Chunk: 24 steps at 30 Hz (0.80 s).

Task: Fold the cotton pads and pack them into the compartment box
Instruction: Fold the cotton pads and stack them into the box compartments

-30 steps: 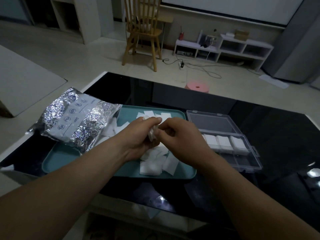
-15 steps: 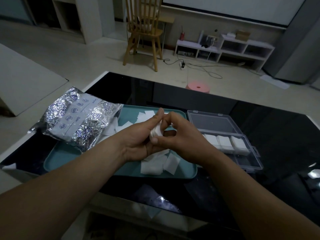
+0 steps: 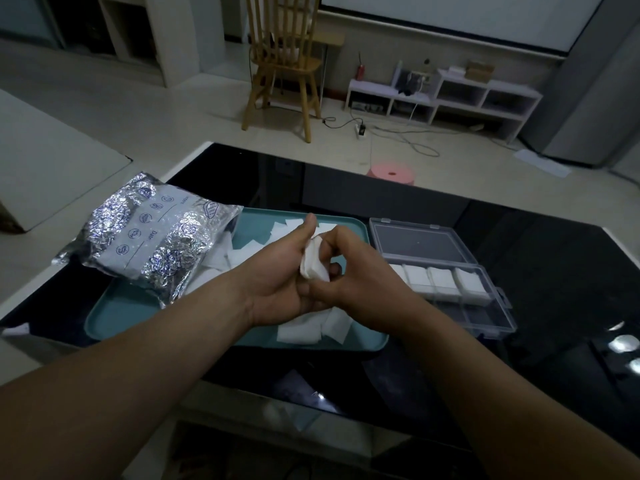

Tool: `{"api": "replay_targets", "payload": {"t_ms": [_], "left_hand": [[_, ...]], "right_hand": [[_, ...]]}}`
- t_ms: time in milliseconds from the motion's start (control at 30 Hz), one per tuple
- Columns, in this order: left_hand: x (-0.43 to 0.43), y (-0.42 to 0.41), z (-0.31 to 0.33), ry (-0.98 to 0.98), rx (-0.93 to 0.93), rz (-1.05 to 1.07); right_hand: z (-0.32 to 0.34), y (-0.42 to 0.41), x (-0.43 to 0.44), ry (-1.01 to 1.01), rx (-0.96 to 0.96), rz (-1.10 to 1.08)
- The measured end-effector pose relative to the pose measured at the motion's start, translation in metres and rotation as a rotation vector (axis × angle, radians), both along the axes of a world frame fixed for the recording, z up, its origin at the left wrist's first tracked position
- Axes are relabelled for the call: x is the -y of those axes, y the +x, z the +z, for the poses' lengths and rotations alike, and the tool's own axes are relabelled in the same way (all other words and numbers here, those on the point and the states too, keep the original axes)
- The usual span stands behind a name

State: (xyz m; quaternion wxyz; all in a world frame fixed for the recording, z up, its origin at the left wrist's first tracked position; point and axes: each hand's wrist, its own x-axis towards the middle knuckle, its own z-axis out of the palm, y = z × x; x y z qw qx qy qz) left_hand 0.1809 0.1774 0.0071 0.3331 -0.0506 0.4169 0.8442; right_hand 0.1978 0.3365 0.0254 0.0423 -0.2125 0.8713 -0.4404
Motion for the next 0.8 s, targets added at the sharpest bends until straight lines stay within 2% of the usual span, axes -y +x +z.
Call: {"api": "replay_targets", "payload": {"t_ms": [167,233,300,333,400,500,567,700,800], "left_hand": [[0.002,0.007,0.002,-0.014,-0.010,0.038],[0.003,0.008,0.004,-0.030,-0.041,0.053],[0.004,0.006,0.010,-0.051,-0.029,0.126],[0.005,0.003,0.011,-0.059,0.008,0.194],[0.011,-0.002,0.011,-0.098,0.089,0.324],[0.021,-0.007,0.008,-0.149,0.132,0.404],[0.025,-0.009,0.008,-0.164,0.130,0.440],[0.032,-0.012,0.011,-0.205,0.088,0.547],[0.036,-0.013,0.007,-0.248,0.088,0.553]], "right_hand": [[0.003,-0.002,-0.007,0.054,-0.008,0.010],[0.002,-0.001,-0.009,0.013,0.027,0.019],[0.005,-0.002,-0.013,-0.089,0.049,-0.069],[0.007,-0.003,-0.016,-0.076,0.023,-0.149],[0.006,-0.010,-0.027,0.132,-0.032,-0.268],[-0.013,-0.013,-0.035,0.452,0.007,-0.208],[-0.024,-0.011,-0.032,0.499,0.001,-0.194],[-0.030,-0.015,-0.018,0.465,-0.050,-0.167],[-0.040,-0.020,-0.009,0.496,-0.079,-0.118]]}}
